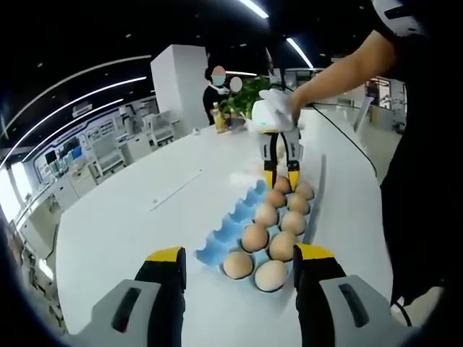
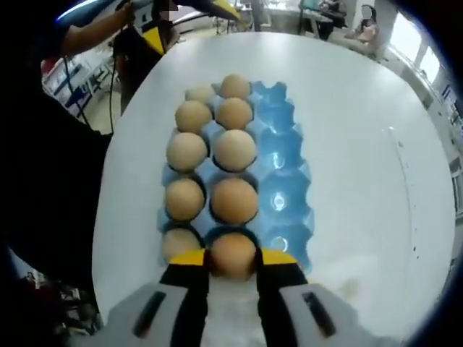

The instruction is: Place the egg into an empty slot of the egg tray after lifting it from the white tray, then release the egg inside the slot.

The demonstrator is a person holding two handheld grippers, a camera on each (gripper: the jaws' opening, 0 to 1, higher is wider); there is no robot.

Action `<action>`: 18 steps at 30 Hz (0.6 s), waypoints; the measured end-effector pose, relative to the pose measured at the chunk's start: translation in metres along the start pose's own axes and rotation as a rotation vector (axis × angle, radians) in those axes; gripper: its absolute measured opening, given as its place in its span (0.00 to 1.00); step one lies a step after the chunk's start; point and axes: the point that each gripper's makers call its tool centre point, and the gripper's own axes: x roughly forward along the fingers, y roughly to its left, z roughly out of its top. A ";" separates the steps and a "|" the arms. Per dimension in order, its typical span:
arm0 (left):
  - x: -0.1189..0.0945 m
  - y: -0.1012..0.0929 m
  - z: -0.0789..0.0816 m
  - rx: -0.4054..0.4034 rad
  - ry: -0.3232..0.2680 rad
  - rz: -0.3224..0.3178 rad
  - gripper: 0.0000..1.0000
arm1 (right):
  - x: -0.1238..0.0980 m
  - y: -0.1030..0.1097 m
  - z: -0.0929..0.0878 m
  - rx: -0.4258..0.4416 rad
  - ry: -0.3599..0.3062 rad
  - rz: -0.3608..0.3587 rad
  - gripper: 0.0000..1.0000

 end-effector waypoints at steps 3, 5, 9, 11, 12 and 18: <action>0.001 0.000 0.001 0.007 -0.001 0.000 0.60 | -0.001 0.001 -0.001 -0.024 -0.026 0.014 0.26; 0.001 0.001 0.001 0.015 0.001 0.001 0.60 | -0.001 0.001 -0.003 -0.036 -0.028 0.017 0.26; 0.002 -0.001 0.003 0.013 -0.002 -0.003 0.60 | -0.001 -0.004 -0.004 -0.018 -0.053 0.007 0.31; 0.002 -0.001 0.003 0.012 -0.001 -0.002 0.60 | -0.005 -0.006 -0.002 -0.008 -0.082 -0.013 0.32; 0.002 -0.001 0.003 0.013 -0.001 -0.002 0.60 | -0.008 -0.006 -0.001 0.003 -0.097 -0.018 0.32; 0.005 -0.001 0.006 0.018 -0.004 -0.009 0.60 | -0.021 -0.004 -0.004 0.036 -0.145 -0.051 0.31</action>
